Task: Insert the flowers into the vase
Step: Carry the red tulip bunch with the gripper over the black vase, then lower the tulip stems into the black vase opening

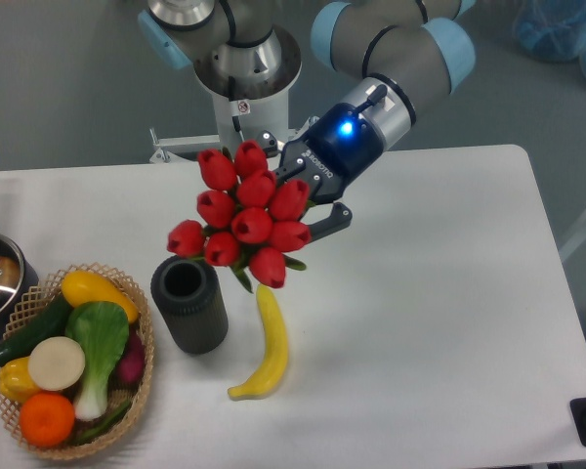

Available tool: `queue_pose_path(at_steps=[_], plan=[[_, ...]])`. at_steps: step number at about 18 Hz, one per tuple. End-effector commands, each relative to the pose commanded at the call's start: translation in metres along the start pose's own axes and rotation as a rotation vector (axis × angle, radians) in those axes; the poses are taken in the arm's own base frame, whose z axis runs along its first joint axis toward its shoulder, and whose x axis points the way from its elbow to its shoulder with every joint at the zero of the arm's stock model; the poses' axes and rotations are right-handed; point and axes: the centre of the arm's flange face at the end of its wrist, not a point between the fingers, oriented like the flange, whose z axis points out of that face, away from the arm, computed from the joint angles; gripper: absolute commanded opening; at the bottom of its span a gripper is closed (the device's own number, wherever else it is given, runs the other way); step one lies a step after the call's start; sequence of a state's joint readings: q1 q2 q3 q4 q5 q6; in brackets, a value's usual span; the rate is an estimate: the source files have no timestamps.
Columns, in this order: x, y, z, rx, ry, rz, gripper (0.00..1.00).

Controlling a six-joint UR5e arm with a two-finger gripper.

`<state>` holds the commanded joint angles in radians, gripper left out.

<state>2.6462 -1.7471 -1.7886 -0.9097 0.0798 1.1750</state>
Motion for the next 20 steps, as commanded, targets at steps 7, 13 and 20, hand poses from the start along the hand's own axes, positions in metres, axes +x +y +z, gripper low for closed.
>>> queue_pose_path(at_steps=[7, 13, 20], plan=[[0.006, 0.001, 0.021, 0.025, 0.049, 0.077, 0.49], [0.006, 0.015, 0.051, 0.065, 0.116, 0.149, 0.48], [0.016, 0.018, 0.057, 0.089, 0.135, 0.141, 0.48]])
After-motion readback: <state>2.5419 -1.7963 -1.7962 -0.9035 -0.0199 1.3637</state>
